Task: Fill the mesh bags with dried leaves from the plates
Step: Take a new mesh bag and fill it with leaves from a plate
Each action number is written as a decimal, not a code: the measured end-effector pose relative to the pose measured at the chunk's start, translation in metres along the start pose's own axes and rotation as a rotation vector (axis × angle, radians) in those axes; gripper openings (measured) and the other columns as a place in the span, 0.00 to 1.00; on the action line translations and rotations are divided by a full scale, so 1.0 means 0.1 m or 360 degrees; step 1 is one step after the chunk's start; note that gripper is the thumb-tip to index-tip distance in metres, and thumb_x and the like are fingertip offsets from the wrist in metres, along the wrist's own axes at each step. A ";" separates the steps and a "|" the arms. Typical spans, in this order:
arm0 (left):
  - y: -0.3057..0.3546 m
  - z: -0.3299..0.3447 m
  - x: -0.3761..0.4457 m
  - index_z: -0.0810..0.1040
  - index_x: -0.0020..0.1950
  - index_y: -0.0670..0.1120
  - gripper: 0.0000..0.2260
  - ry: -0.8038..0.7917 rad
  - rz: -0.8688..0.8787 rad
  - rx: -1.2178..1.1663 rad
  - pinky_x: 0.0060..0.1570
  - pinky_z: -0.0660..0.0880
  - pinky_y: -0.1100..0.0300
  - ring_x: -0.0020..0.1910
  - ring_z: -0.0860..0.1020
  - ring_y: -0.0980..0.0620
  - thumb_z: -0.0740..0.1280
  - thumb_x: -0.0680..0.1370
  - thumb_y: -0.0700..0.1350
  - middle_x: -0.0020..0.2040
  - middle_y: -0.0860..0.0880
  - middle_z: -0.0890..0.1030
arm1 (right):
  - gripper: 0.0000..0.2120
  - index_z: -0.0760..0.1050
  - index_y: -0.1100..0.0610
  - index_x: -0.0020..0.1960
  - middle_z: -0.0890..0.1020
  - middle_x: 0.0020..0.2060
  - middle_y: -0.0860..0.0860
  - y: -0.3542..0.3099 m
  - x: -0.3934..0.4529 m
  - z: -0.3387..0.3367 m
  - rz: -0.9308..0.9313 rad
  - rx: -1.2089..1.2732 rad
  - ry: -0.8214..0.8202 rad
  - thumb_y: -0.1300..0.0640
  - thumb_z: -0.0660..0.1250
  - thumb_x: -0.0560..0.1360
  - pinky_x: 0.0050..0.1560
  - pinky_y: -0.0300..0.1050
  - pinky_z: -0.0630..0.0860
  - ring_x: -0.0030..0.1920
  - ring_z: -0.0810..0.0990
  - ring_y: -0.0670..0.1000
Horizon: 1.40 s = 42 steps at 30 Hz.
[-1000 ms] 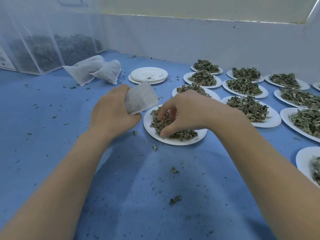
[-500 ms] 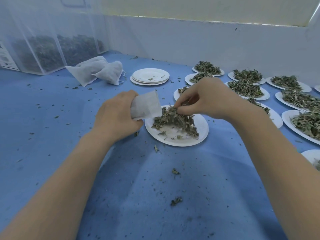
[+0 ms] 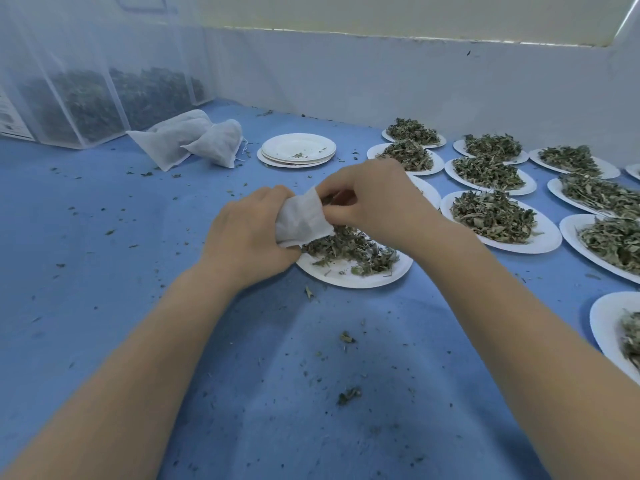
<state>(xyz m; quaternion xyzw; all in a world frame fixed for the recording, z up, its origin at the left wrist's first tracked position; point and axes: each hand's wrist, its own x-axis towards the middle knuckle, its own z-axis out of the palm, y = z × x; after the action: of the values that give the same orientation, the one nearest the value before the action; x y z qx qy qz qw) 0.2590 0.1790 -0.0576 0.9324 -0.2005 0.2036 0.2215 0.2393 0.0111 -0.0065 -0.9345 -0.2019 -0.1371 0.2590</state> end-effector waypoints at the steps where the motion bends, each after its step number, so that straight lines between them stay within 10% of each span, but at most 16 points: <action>1: 0.00 0.00 0.00 0.73 0.55 0.45 0.19 0.0020 -0.0011 -0.0027 0.41 0.68 0.54 0.44 0.74 0.42 0.71 0.65 0.46 0.46 0.47 0.76 | 0.08 0.83 0.52 0.46 0.82 0.34 0.46 -0.01 0.00 0.02 0.0011 0.0070 0.0038 0.61 0.70 0.70 0.42 0.27 0.69 0.40 0.76 0.40; 10: -0.06 0.01 0.02 0.71 0.50 0.51 0.17 0.0083 -0.0230 -0.0274 0.38 0.64 0.58 0.41 0.70 0.50 0.70 0.63 0.47 0.43 0.54 0.74 | 0.19 0.77 0.34 0.44 0.82 0.37 0.35 0.01 -0.04 -0.10 -0.0012 0.0358 -0.0191 0.61 0.68 0.73 0.42 0.26 0.71 0.38 0.79 0.37; 15: -0.06 0.01 0.01 0.72 0.50 0.52 0.16 0.0143 -0.0259 -0.0339 0.40 0.64 0.58 0.42 0.69 0.52 0.71 0.64 0.45 0.42 0.55 0.74 | 0.12 0.74 0.45 0.40 0.79 0.42 0.47 0.10 -0.01 0.05 0.0113 0.0356 0.0293 0.58 0.75 0.67 0.46 0.34 0.74 0.40 0.77 0.44; 20: -0.07 -0.01 0.02 0.73 0.50 0.53 0.15 0.0184 -0.0264 -0.0404 0.38 0.65 0.59 0.42 0.71 0.51 0.71 0.66 0.44 0.43 0.53 0.76 | 0.15 0.72 0.46 0.52 0.79 0.44 0.43 0.14 0.00 0.08 0.0424 0.0271 0.0069 0.41 0.69 0.69 0.35 0.31 0.67 0.40 0.77 0.38; 31: -0.08 -0.02 0.02 0.73 0.55 0.49 0.18 0.0105 -0.0167 -0.0155 0.43 0.71 0.53 0.45 0.73 0.46 0.71 0.67 0.45 0.49 0.50 0.77 | 0.06 0.81 0.61 0.49 0.85 0.45 0.58 0.08 -0.01 -0.08 0.0609 0.1227 -0.0044 0.65 0.69 0.72 0.50 0.40 0.80 0.40 0.84 0.50; 42: 0.01 -0.02 -0.01 0.75 0.56 0.46 0.22 0.0216 0.0002 -0.0147 0.44 0.71 0.54 0.46 0.76 0.43 0.72 0.65 0.52 0.49 0.47 0.79 | 0.10 0.84 0.50 0.48 0.85 0.39 0.47 -0.06 -0.05 0.08 0.0274 0.0618 0.0075 0.61 0.71 0.70 0.47 0.43 0.77 0.42 0.81 0.43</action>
<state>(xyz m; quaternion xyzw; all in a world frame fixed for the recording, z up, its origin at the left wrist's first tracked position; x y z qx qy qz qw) 0.2575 0.1796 -0.0561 0.9050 -0.1949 0.2572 0.2773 0.2334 0.0187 -0.0121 -0.8775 -0.1378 -0.0947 0.4495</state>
